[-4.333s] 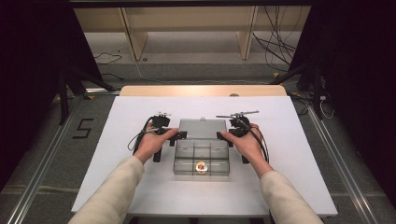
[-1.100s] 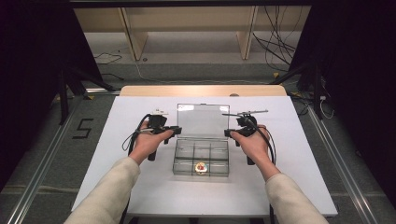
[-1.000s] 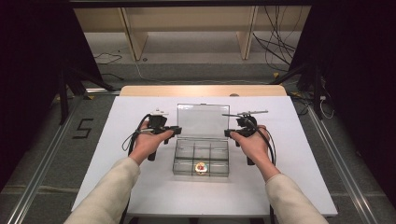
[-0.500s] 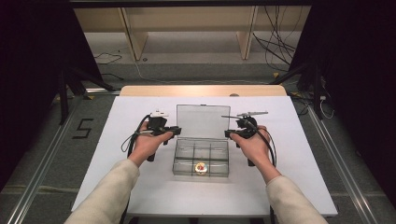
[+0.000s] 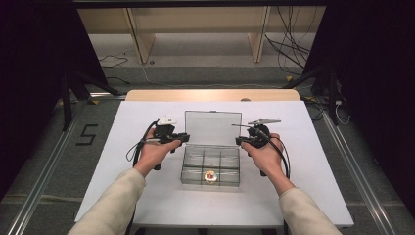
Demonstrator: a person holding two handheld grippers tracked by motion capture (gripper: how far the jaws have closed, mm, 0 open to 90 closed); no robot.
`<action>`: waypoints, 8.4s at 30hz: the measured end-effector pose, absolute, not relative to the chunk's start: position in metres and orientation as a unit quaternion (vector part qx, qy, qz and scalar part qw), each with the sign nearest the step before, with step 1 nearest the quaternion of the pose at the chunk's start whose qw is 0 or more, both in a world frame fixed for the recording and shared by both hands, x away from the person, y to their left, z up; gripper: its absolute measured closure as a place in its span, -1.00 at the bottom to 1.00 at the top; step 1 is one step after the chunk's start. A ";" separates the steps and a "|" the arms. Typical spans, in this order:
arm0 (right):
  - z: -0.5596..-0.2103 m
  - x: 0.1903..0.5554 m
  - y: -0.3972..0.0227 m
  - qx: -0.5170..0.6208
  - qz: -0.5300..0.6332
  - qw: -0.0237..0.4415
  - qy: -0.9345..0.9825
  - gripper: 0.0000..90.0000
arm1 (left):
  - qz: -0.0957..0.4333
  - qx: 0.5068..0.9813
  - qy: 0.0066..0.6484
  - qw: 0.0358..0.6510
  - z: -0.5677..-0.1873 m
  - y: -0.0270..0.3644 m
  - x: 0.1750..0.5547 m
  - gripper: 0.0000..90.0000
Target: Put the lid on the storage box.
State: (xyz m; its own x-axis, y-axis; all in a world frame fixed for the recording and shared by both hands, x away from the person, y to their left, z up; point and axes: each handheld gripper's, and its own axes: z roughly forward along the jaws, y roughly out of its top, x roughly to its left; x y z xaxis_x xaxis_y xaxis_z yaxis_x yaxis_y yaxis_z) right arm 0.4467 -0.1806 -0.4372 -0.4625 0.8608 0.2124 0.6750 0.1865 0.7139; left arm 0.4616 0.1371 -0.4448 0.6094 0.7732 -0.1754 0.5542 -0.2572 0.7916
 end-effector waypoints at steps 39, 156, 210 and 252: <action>-0.440 0.424 -0.177 0.475 0.403 0.171 0.763 0.78 | 0.166 0.793 0.381 0.446 -0.445 0.140 0.441 0.78; -0.451 0.392 -0.186 0.454 0.416 0.169 0.769 0.99 | 0.191 0.783 0.345 0.480 -0.451 0.137 0.401 0.99; -0.452 0.379 -0.187 0.430 0.434 0.163 0.775 1.00 | 0.186 0.789 0.333 0.482 -0.457 0.138 0.383 0.99; -0.452 0.368 -0.186 0.417 0.440 0.161 0.779 1.00 | 0.184 0.791 0.327 0.484 -0.459 0.141 0.372 0.99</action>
State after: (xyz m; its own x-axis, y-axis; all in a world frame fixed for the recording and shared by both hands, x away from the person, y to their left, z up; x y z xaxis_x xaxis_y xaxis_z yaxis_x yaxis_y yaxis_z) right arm 0.3675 -0.1859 -0.4517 -0.6004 0.7911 0.1169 0.5086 0.2649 0.8192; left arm 0.3722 0.1408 -0.4589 0.7187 0.6949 -0.0256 0.3388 -0.3178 0.8856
